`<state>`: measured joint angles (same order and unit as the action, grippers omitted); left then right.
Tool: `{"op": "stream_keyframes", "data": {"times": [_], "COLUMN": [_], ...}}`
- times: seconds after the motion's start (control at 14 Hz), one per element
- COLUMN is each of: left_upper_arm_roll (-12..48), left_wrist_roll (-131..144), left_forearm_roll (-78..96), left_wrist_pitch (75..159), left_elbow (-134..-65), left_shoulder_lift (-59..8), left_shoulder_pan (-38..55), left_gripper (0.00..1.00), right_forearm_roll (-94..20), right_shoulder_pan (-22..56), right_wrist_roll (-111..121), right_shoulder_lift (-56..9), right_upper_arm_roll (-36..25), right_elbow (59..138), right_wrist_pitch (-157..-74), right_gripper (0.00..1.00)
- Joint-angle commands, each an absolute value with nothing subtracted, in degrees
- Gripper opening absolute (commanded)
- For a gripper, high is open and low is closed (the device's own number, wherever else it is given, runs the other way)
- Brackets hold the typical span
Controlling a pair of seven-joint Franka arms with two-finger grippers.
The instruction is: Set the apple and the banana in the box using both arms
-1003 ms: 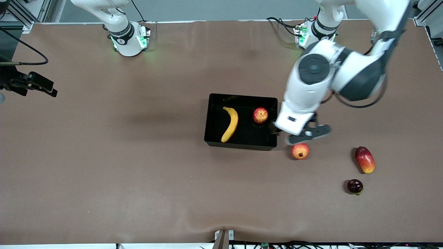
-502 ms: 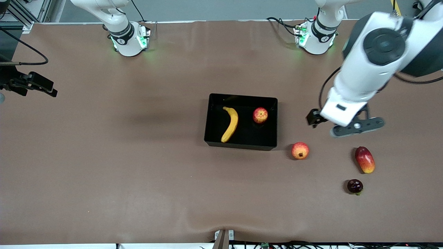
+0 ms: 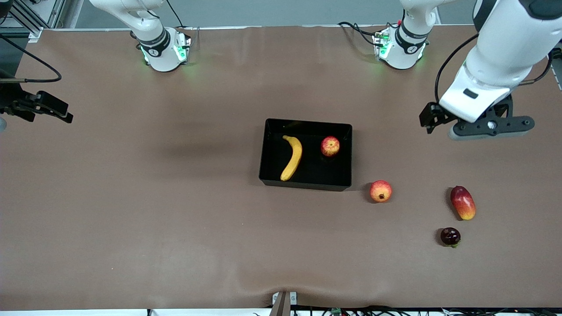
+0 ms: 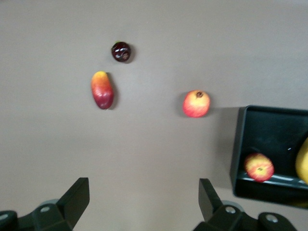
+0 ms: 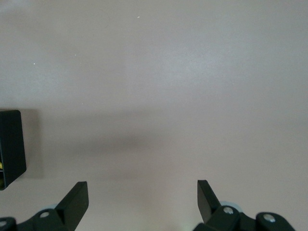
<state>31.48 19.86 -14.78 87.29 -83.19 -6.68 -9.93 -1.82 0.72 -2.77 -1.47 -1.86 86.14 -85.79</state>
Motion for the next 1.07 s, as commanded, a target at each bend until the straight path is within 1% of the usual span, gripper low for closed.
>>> {"op": "stream_keyframes", "data": {"times": [0.0,0.5,0.64,1.0], "left_upper_arm_roll": [20.8,13.7,14.1,13.7], "left_wrist_roll": [16.4,9.5,9.5,9.3], "left_forearm_roll": [-9.1,-2.4,-2.3,-1.3], "left_wrist_pitch": [86.6,86.6,86.7,86.5], "left_elbow": [-86.0,-90.3,-91.3,-90.2], "left_shoulder_lift": [-2.5,3.7,5.0,4.7], "left_shoulder_pan": [-2.9,-3.4,-4.7,-4.9], "left_gripper": [1.0,1.0,1.0,1.0], "right_forearm_roll": [-2.3,-2.2,-2.3,-2.3], "right_shoulder_pan": [1.0,0.9,0.4,0.4], "right_wrist_roll": [-3.5,-3.4,-3.4,-3.4], "right_shoulder_lift": [-1.7,-1.7,-1.8,-1.8], "right_upper_arm_roll": [-1.9,-1.9,-2.0,-1.9], "right_elbow": [85.2,85.2,85.3,85.3], "right_wrist_pitch": [-85.2,-85.2,-85.1,-85.2], "right_gripper": [1.0,1.0,1.0,1.0]}}
